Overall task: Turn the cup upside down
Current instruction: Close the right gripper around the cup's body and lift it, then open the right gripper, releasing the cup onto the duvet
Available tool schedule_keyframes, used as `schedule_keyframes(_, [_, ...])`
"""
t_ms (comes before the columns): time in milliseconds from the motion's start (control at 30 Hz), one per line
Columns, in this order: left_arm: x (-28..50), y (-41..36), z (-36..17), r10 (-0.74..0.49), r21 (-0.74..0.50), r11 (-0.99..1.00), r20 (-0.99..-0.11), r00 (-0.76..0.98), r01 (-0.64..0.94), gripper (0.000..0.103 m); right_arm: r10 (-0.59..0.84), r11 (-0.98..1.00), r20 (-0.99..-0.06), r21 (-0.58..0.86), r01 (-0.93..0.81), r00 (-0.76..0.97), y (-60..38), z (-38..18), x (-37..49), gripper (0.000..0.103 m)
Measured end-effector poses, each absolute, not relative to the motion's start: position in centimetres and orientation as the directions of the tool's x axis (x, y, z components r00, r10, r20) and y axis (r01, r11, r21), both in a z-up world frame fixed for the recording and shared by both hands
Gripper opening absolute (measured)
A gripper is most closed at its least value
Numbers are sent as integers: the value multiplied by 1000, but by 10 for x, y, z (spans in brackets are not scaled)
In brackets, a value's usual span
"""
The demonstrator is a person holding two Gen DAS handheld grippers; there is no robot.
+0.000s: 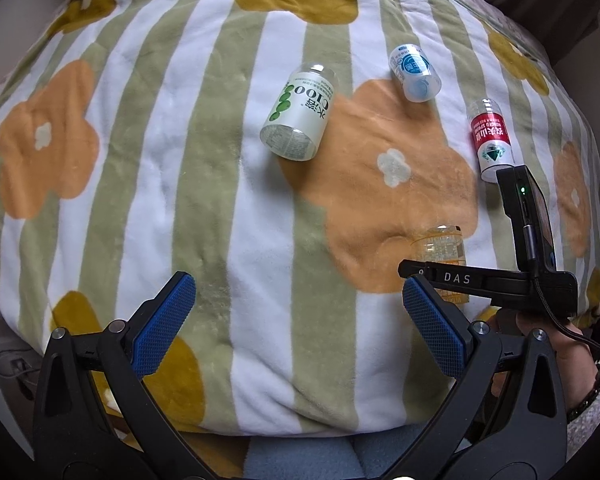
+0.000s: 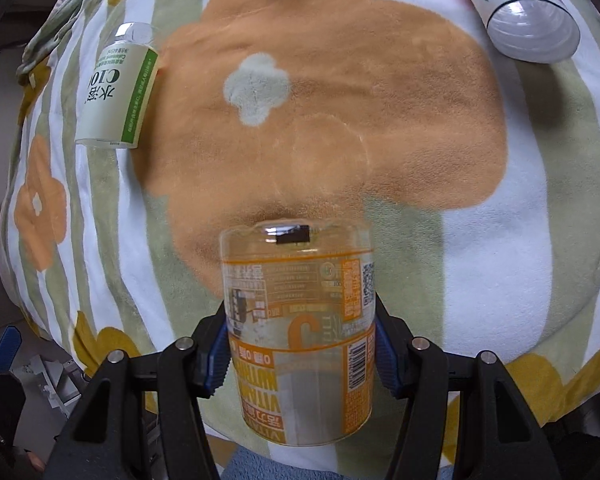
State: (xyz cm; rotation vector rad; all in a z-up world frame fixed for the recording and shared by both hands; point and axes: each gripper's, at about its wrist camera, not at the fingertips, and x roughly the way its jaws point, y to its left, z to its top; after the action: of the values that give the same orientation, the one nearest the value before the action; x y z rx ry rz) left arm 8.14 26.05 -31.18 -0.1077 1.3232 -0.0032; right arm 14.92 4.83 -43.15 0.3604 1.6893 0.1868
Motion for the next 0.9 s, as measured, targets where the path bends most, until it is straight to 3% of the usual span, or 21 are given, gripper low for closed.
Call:
schedule_keyframes(167, [76, 257, -321, -79, -87, 996, -971, 224, -23, 103, 325, 932, -943, 307, 192, -71, 42, -433, 142, 58])
schedule_keyframes(233, [75, 255, -323, -83, -87, 996, -972, 218, -10, 103, 343, 920, -937, 322, 225, -62, 37, -431, 142, 77])
schedule_keyframes(267, [75, 254, -323, -85, -88, 996, -973, 216, -5, 103, 355, 915, -932, 331, 231, -70, 35, -430, 142, 96])
schedule_keyframes(300, [75, 254, -323, -87, -89, 996, -973, 214, 0, 103, 359, 914, -929, 333, 232, -84, 35, -430, 140, 103])
schedule_keyframes(567, [79, 246, -310, -105, -94, 994, -970, 222, 60, 103, 374, 899, -926, 350, 264, -45, 11, -397, 122, 103])
schedule_keyframes(900, [100, 211, -309, -177, -149, 977, -966, 190, 151, 103, 276, 920, -960, 275, 280, 39, -37, -335, 95, 103])
